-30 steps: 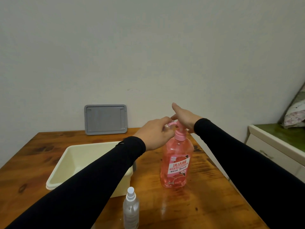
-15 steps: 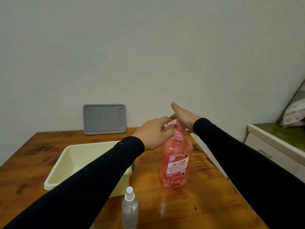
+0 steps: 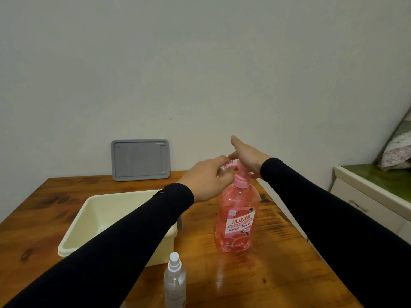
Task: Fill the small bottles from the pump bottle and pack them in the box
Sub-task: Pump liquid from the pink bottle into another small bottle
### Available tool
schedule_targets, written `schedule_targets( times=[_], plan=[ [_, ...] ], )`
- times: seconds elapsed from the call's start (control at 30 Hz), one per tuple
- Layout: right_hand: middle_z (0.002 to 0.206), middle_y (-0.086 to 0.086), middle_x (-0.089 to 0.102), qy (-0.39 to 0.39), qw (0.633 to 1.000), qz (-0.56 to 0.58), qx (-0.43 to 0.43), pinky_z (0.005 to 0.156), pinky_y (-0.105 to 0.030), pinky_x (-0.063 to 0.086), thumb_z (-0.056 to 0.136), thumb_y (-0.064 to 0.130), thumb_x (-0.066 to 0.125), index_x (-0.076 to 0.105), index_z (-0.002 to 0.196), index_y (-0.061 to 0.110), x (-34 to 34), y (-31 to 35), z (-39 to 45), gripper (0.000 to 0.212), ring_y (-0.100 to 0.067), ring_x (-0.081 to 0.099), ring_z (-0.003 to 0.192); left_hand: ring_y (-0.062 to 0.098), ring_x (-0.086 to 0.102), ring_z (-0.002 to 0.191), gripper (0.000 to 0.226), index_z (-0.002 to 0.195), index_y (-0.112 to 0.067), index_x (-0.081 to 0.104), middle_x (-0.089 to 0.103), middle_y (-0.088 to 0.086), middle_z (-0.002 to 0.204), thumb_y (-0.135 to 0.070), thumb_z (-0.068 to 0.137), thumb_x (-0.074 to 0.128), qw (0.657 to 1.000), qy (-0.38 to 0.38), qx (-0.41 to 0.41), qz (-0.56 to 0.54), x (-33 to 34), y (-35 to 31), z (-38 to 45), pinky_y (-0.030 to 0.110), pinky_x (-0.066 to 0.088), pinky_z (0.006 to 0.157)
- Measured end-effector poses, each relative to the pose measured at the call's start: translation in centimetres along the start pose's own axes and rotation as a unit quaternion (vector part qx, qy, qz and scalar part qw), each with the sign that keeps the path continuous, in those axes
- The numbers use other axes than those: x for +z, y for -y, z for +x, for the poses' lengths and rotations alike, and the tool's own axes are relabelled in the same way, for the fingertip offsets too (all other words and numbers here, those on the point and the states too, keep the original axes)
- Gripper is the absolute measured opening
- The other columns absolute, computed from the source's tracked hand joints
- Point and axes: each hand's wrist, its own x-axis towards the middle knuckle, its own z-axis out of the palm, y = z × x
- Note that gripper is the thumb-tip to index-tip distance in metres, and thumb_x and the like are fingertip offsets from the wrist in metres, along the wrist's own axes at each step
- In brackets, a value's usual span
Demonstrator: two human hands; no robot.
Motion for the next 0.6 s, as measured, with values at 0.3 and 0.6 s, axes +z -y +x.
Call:
schedule_targets(
  times=[0.3, 0.6],
  plan=[
    [0.128, -0.014, 0.056, -0.012, 1.000, -0.021, -0.002, 0.096, -0.040, 0.033, 0.094, 0.064, 0.013, 0.052, 0.132, 0.006, 0.7, -1.1, 0.1, 0.079, -0.027, 0.050, 0.114, 0.004, 0.055, 0.080, 0.034, 0.119, -0.034, 0.050, 0.054, -0.017, 0.085, -0.044, 0.087, 0.047, 1.000, 0.015, -0.010, -0.001, 0.8, 0.5, -0.4, 0.024, 0.050, 0.069],
    [0.114, -0.010, 0.063, -0.009, 1.000, -0.025, -0.016, 0.093, -0.036, 0.040, 0.094, 0.063, 0.012, 0.054, 0.131, 0.005, 0.5, -1.0, 0.3, 0.080, -0.021, 0.056, 0.099, 0.003, 0.055, 0.080, 0.038, 0.122, -0.034, 0.049, 0.056, -0.016, 0.090, -0.045, 0.085, 0.046, 1.000, 0.002, -0.008, -0.010, 0.8, 0.5, -0.5, 0.022, 0.047, 0.065]
  ],
)
